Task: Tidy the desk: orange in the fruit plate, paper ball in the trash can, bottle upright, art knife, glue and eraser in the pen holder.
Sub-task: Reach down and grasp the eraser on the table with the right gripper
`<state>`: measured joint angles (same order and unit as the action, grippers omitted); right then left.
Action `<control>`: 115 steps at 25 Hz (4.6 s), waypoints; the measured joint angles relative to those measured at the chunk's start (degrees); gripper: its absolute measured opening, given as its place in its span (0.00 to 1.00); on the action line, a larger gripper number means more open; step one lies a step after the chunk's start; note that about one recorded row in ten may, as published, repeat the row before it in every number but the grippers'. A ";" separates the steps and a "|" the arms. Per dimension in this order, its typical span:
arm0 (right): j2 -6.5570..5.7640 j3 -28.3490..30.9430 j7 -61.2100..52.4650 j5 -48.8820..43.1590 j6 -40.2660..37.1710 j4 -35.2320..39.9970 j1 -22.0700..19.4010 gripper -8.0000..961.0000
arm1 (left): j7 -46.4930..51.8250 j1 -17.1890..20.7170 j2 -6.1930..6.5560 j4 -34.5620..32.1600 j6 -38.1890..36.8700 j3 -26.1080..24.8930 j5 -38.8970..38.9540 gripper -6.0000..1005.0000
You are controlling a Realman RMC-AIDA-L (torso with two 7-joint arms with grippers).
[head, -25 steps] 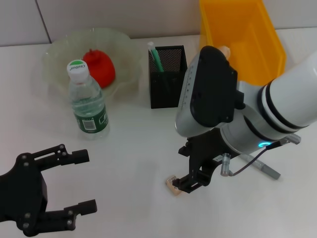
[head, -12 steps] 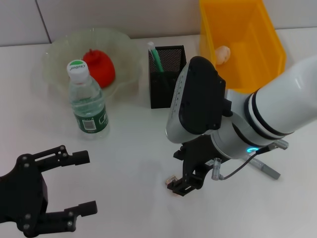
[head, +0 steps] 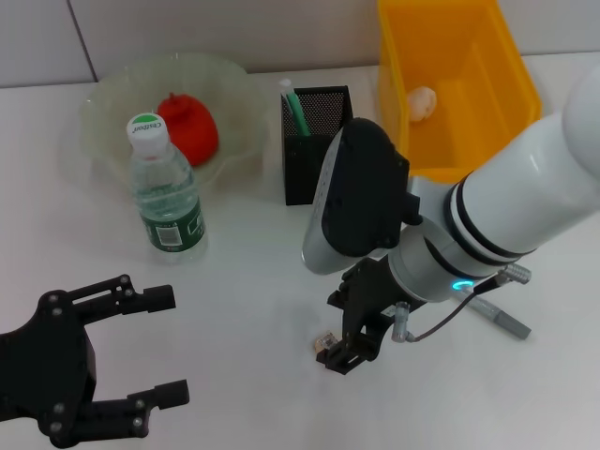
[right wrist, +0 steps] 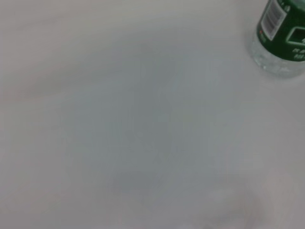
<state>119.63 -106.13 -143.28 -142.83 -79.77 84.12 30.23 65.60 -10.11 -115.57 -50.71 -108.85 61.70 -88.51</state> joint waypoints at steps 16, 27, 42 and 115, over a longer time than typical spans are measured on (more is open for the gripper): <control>0.01 -2.66 -0.98 0.35 1.35 -2.57 1.40 0.74 | 0.07 0.00 0.00 0.00 -0.27 0.00 0.00 0.80; 0.07 -3.16 -1.23 0.37 1.55 -3.20 1.50 0.74 | -0.12 0.00 -0.26 0.00 -0.31 0.00 0.00 0.80; -0.10 -2.60 -9.03 -1.08 -7.62 -2.29 9.26 0.73 | 0.08 -0.08 -0.44 -0.53 -0.42 0.22 0.00 0.80; 0.25 -12.08 -16.33 2.69 -4.43 -17.66 23.59 0.73 | -1.62 -0.09 -0.70 -0.53 -1.18 0.39 0.00 0.80</control>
<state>119.88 -118.21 -159.61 -140.14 -84.19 66.46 53.81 63.98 -10.20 -116.28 -51.24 -110.03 62.09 -88.51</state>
